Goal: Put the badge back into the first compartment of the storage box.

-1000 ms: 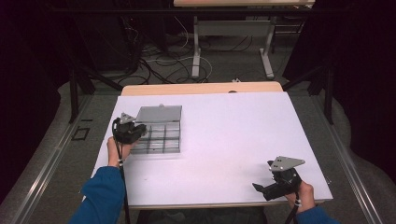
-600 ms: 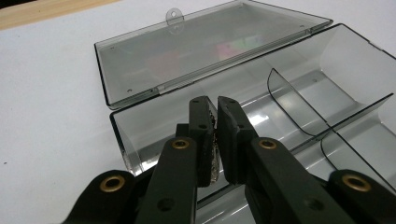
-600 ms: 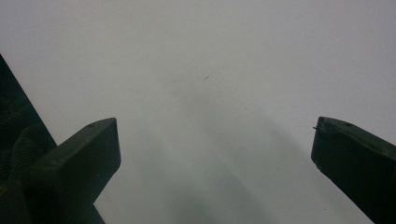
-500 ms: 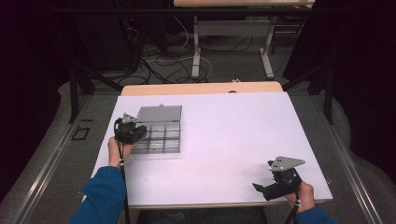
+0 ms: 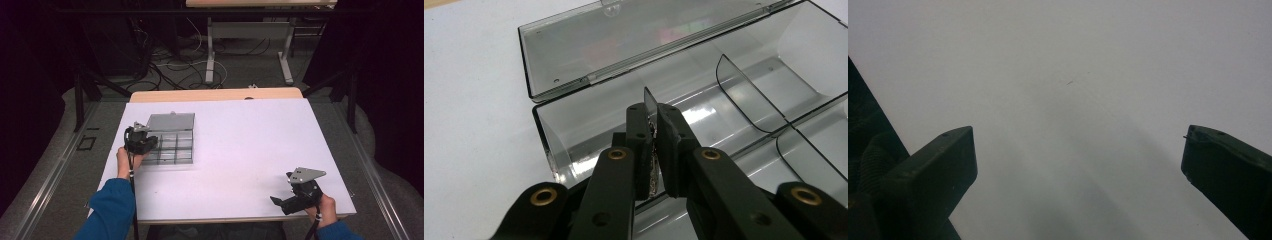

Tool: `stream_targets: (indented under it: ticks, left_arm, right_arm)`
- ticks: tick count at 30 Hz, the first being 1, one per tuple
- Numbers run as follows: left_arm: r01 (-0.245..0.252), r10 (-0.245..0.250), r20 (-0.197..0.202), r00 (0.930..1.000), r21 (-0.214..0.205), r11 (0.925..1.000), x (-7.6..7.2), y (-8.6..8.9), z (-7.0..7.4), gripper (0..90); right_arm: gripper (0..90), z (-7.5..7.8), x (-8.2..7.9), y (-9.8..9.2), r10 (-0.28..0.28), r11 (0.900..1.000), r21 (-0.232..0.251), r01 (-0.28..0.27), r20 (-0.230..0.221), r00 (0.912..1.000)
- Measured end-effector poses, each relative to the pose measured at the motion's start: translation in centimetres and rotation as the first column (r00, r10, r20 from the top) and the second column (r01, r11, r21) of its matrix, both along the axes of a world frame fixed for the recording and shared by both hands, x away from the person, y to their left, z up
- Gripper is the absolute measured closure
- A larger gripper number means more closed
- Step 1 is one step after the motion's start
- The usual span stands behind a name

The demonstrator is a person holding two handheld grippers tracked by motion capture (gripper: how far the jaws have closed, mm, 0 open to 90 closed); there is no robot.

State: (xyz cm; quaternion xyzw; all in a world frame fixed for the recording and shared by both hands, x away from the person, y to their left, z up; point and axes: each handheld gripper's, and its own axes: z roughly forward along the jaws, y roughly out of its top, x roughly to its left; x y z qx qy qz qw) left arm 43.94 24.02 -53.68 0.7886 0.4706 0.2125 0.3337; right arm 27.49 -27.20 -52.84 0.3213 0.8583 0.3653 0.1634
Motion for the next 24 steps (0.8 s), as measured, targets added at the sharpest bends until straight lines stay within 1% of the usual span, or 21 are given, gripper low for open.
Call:
stream_targets:
  ticks: [4,5,7,9,10,11,13,14,15,16,17,18,19,21,22,23,24]
  left_arm:
    - [-0.004,0.004,-0.009,0.9999,0.005,1.0000,0.0,0.0,-0.1,84.2]
    - [-0.008,0.008,-0.012,0.9999,-0.004,1.0000,0.0,0.0,-0.1,83.9]
    - [-0.011,0.011,-0.004,0.9999,-0.006,0.9999,0.0,0.1,0.1,80.5]
    - [-0.012,0.012,0.001,0.9999,-0.015,0.9998,-0.2,0.1,0.3,73.1]
    - [-0.011,0.011,0.004,0.9999,-0.014,0.9998,-0.3,0.1,0.4,69.6]
    - [-0.016,0.016,0.007,0.9999,-0.019,0.9997,-0.4,0.2,0.5,65.0]
    - [-0.028,0.028,0.014,0.9995,-0.023,0.9994,-0.8,0.2,0.9,53.2]
    - [-0.022,0.023,0.022,0.9995,-0.015,0.9996,-0.9,0.3,1.2,48.2]
    - [-0.028,0.029,0.031,0.9991,-0.023,0.9993,-1.2,0.2,1.3,43.2]
    - [-0.016,0.016,0.020,0.9997,-0.020,0.9997,-1.3,0.3,1.6,38.9]
    - [-0.028,0.029,0.021,0.9994,-0.041,0.9988,-1.6,0.2,1.7,34.0]
    - [-0.013,0.013,0.012,0.9998,-0.020,0.9997,-1.8,0.3,2.0,29.9]
    - [-0.011,0.012,0.012,0.9999,-0.034,0.9994,-2.1,0.3,2.1,26.7]
    - [0.000,0.000,0.010,0.9999,-0.043,0.9991,-2.6,0.2,2.6,19.2]
    - [0.004,-0.003,0.023,0.9997,-0.041,0.9992,-2.9,0.1,2.8,16.5]
    - [0.005,-0.004,0.031,0.9995,-0.049,0.9988,-3.3,0.0,3.1,15.2]
    - [0.011,-0.010,0.036,0.9993,-0.041,0.9991,-3.7,-0.1,3.3,13.1]
  right_arm:
    - [0.9,-0.1,0.0,0.0,-0.008,0.9999,0.009,0.008,0.005,1.0000]
    - [0.9,0.0,0.0,0.0,-0.003,1.0000,0.003,0.003,0.002,1.0000]
    - [0.9,0.0,0.0,0.0,-0.001,1.0000,0.000,0.001,-0.001,1.0000]
    - [0.9,0.0,0.0,0.0,-0.002,1.0000,0.000,0.002,0.000,1.0000]
    - [0.9,-0.1,0.0,0.0,-0.008,0.9999,0.009,0.008,0.004,1.0000]
    - [0.9,0.0,0.0,0.0,-0.005,1.0000,0.007,0.005,0.012,0.9999]
    - [0.9,0.0,0.0,0.0,-0.004,1.0000,0.006,0.004,0.011,0.9999]
    - [0.9,0.0,0.0,0.0,-0.001,1.0000,0.003,0.000,0.014,0.9999]
    - [0.9,0.0,0.0,0.0,-0.005,1.0000,0.007,0.005,0.009,0.9999]
    - [0.9,0.0,0.0,0.0,-0.009,0.9999,0.006,0.009,0.009,0.9999]
    - [0.9,0.0,0.0,0.0,-0.009,0.9999,0.008,0.009,0.005,0.9999]
    - [0.9,0.0,0.0,0.0,-0.004,1.0000,0.003,0.004,0.011,0.9999]
    - [0.9,0.0,0.0,0.0,-0.001,1.0000,0.004,0.001,0.014,0.9999]
    - [0.9,0.0,0.0,0.0,0.003,1.0000,0.003,-0.003,0.018,0.9998]
    - [0.9,0.0,0.0,0.0,0.003,1.0000,0.003,-0.003,0.017,0.9999]
    - [0.9,0.0,0.0,0.0,0.002,1.0000,0.002,-0.002,0.017,0.9999]
    - [0.9,0.0,0.0,0.0,0.001,1.0000,0.003,-0.001,0.017,0.9999]
